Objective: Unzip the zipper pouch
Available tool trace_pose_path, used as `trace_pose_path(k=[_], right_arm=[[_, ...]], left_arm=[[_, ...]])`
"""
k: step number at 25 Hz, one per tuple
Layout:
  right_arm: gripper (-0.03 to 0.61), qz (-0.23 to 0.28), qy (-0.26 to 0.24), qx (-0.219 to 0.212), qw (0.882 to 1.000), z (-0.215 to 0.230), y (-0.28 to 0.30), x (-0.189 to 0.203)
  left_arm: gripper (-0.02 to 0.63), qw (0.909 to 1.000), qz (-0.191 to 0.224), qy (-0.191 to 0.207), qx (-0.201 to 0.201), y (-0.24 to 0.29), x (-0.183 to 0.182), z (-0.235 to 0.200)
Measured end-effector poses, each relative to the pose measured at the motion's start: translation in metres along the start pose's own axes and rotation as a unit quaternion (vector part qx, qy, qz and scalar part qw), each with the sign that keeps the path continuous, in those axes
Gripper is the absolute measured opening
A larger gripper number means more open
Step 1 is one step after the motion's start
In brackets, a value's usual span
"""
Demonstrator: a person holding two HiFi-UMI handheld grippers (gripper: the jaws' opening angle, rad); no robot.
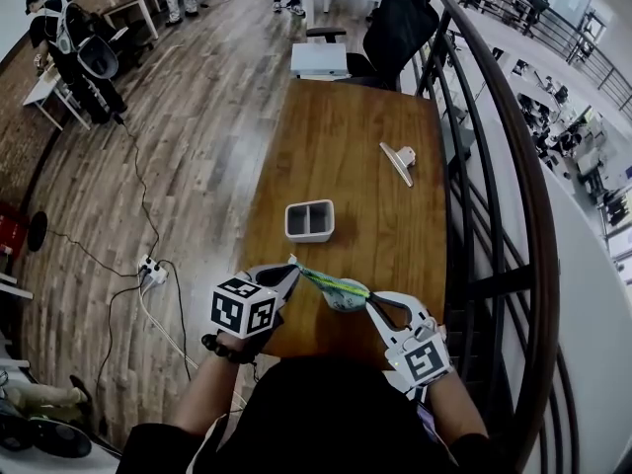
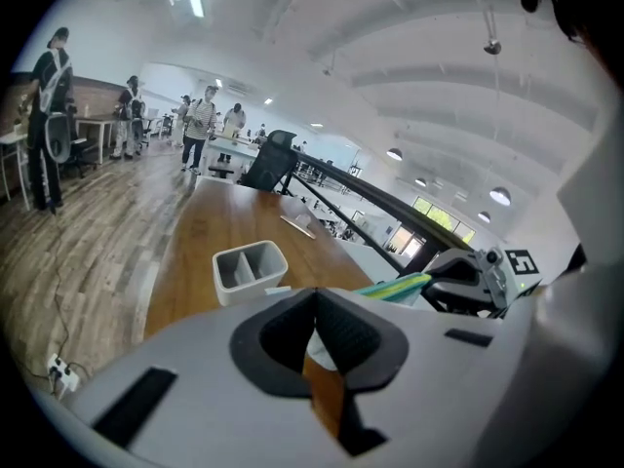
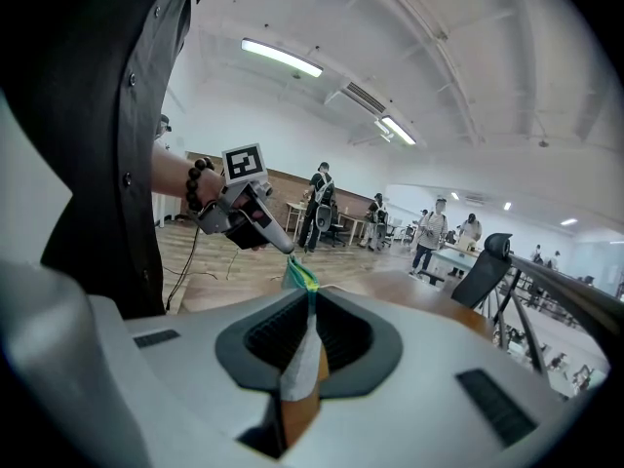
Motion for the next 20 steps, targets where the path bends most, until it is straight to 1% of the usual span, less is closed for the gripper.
trace_pose_path(k=[3,6,9,20], right_arm=[[0.025,-0.004,-0.002,0.001,1.0,0.0007,-0.0001,0.0005],[0.025,-0.008,-0.006,0.003,1.0,-0.0005,0.0001,0.0001],[0.025,-0.004,0.001,0.008,1.0,0.0002,-0.0004,0.0035],[0.023,-0.006,0.003,0.017,1.0,0.0036,0.0001,0.0036]], left_arm=[[0.014,1.0,0.002,-0.004,0.006,-0.0007,-0.001,-0.0017],[0.014,1.0,0.003,-0.006,-0.001,-0.0003,0.0006,-0.0017],[0.014,0.9999,0.006,-0.01,-0.01,-0.0008,0.0023,-0.0044],[0.014,0.9997,0.013,-0.018,-0.012,-0.0035,0.0001,-0.0106]])
Point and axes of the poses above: the fingertips, and each gripper's own axes: y forward along the fingers, z to its right, x out of its underside, the point moved 10 cm from there along -y, backward along the fingers, and after that the axes turned 14 degrees about -z, right-handed, at the moved point
